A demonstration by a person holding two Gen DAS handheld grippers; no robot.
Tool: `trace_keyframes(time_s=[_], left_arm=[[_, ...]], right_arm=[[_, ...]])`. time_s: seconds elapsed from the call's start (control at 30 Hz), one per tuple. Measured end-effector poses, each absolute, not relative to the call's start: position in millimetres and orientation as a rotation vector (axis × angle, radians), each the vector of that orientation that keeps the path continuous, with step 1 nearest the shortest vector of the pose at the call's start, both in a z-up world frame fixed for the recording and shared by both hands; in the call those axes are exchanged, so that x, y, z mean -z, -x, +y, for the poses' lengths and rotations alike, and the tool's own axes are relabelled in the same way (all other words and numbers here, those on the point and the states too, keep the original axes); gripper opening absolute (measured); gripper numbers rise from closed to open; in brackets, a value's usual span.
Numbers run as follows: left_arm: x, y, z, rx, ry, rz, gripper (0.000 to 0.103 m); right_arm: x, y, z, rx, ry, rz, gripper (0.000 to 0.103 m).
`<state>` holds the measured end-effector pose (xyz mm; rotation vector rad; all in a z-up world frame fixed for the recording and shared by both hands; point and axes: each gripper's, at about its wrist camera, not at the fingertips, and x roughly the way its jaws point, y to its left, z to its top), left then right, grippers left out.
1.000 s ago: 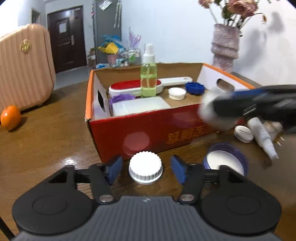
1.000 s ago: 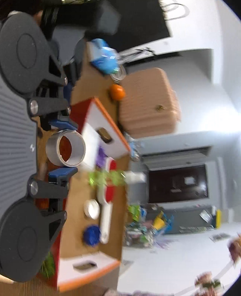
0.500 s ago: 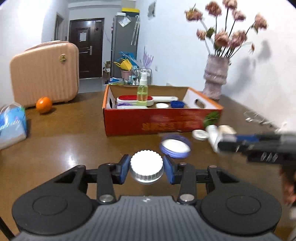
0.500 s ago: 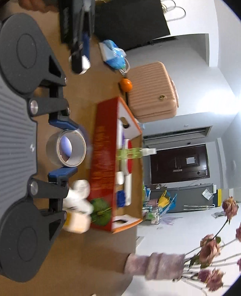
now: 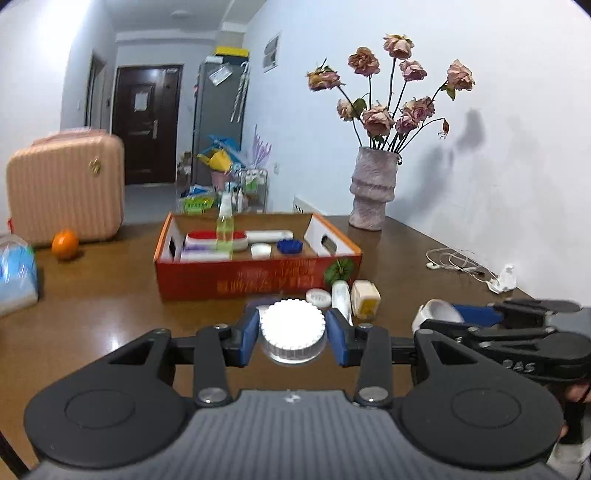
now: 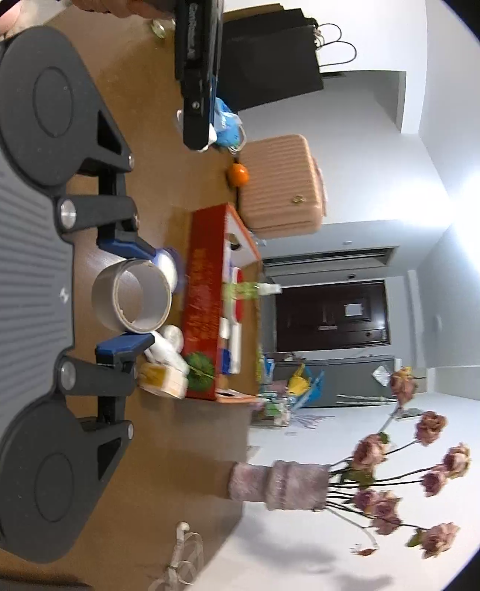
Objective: Organize rigid objects
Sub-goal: 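Lower the lid and tape roll into the box and open both tools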
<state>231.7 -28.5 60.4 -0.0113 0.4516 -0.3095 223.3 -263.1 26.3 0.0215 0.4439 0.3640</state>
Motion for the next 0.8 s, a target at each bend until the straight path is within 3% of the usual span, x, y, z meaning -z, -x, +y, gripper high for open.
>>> trace_keyframes(time_s=[0.23, 0.47, 0.67, 0.8], left_arm=[[-75.7, -376.1, -37.6, 0.299, 0.005, 0.528, 0.04], [-43.0, -542.1, -59.0, 0.229, 0.005, 0.725, 0.041], [0.9, -608.8, -69.2, 0.161, -0.033, 0.842, 0.041], [12.1, -616.2, -73.0, 0.174, -0.049, 0.86, 0.043]], right_arm=[[-62.6, -338.0, -268.6, -0.42, 0.014, 0.446, 0.042], [-44.1, -504.8, -258.5, -0.413, 0.025, 0.627, 0.042], [4.0, -600.6, -226.2, -0.366, 0.181, 0.82, 0.042], [27.9, -619.5, -213.8, -0.353, 0.232, 0.873, 0.045]])
